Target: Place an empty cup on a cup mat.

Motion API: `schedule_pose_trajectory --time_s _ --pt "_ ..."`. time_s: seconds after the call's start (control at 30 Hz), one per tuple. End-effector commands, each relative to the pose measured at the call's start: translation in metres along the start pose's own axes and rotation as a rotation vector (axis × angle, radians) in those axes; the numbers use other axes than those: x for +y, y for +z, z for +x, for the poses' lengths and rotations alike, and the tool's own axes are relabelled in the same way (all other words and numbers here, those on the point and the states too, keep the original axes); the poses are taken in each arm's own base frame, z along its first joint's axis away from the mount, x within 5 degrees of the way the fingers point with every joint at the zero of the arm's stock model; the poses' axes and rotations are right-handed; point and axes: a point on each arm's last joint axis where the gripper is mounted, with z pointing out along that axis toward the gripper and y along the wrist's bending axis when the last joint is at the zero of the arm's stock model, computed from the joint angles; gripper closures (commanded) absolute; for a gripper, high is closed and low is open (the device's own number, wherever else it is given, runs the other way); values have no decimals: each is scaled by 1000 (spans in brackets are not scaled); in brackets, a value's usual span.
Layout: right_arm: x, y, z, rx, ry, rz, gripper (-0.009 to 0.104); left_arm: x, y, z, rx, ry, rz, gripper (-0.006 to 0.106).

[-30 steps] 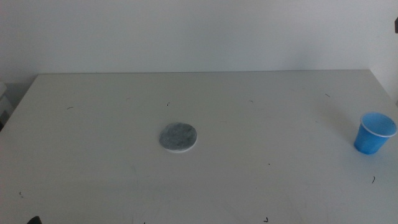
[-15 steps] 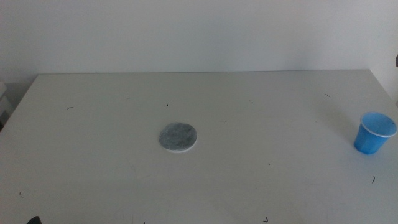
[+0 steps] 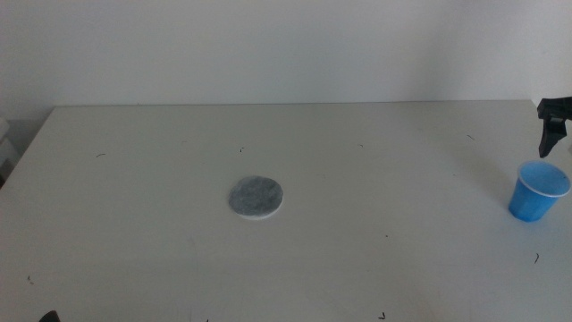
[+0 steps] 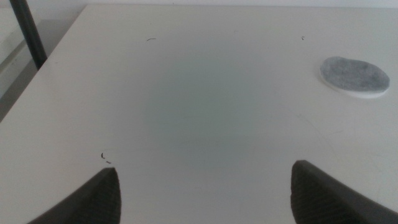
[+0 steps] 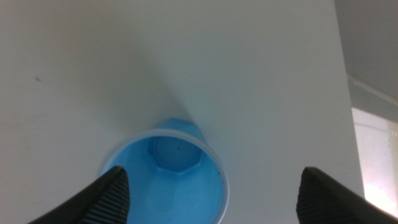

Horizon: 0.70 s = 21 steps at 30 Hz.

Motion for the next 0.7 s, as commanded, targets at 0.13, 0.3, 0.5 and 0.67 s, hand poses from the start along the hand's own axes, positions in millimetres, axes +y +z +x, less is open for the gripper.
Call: schedule_pose_trajectory --time_s 0.13,0.3,0.5,0.67 --pt "-7 0 15 47 4 27 19 -1 -2 -8 -86 -11 11 -5" --pt "-8 19 20 41 19 27 28 -1 -2 -8 -86 -11 11 -5" --pt "-11 37 19 16 33 25 42 -1 -2 -8 -86 -11 11 -5" --pt "-10 41 17 0 33 24 70 -1 -2 -8 -86 -11 11 -5"
